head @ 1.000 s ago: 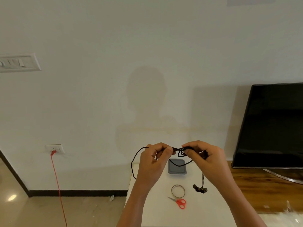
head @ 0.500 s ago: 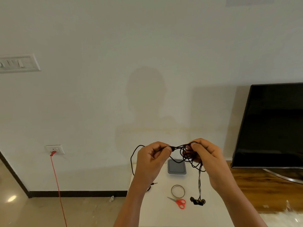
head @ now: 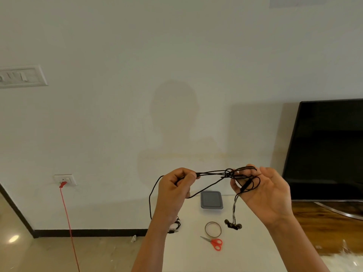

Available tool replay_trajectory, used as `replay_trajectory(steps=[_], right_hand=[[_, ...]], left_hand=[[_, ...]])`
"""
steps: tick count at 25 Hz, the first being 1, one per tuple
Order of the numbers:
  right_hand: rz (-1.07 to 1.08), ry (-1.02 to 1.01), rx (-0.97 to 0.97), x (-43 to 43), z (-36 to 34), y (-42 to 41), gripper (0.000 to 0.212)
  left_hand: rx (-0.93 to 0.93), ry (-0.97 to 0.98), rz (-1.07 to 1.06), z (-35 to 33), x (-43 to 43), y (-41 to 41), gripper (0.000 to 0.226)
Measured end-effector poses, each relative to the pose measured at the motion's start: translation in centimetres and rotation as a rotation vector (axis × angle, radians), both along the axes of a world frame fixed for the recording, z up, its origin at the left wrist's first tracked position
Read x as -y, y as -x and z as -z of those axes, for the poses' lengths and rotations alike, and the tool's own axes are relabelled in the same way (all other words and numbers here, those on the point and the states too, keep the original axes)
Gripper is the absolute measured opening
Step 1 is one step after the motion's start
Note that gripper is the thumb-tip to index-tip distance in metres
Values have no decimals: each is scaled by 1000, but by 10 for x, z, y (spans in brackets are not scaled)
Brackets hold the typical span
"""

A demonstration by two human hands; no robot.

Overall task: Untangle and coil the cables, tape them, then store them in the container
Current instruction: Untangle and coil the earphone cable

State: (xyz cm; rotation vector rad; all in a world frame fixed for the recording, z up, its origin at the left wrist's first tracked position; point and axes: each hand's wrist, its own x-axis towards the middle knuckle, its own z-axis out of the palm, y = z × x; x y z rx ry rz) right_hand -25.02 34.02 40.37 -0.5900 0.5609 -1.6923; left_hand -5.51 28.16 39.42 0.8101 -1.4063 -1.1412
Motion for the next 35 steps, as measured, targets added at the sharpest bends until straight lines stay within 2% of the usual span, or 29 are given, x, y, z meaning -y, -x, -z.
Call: replay_trajectory(steps=[2,5,8,12,14,16,17,18,20,21,23,27,29,30,32,33,35], right_hand=[[93,-80,-92,8,9,3,12],[388,-126,-572,17,22,6,7],[678,-12,-1067,22,33,12,7],[968,290,-1638,30,41,26,13],[1037,315,-1853,32,44,35,14],[1012,199,-1930,34,45,37,12],[928,82,-1873,35,46,36,10],[770,-55,-1718,36,45,36,11],[329,-222,-1204,37,42,38,23],[165,-226,-955,35,41,39,27],[-17,-149,-572,30,39,37,35],[-192,35,42,20,44,26,21],[-419,129,269,22,51,22,22],[-534,179,305,25,56,21,29],[-630,187,216,28,64,23,39],[-653,174,107,27,63,24,34],[-551,52,-307,16,54,25,16]], left_hand=[[42,17,-30,0,1,0,28],[72,-41,-50,3,5,-3,24],[100,-113,-3,8,8,-9,23],[162,-129,-8,11,9,-12,18],[172,-125,-40,12,12,-15,17],[136,-134,-79,13,15,-19,17],[91,-149,-105,14,17,-20,17],[25,-173,-133,14,18,-21,17],[-162,-237,-175,14,20,-21,17],[-271,-271,-186,14,21,-21,17],[-492,-354,-192,14,23,-21,18],[-823,-511,-150,12,24,-18,27],[-881,-569,-91,9,24,-16,31],[-869,-576,-66,7,24,-17,31],[-823,-565,-20,3,24,-19,29],[-787,-557,8,0,24,-19,28],[-665,-550,68,-6,23,-19,26]])
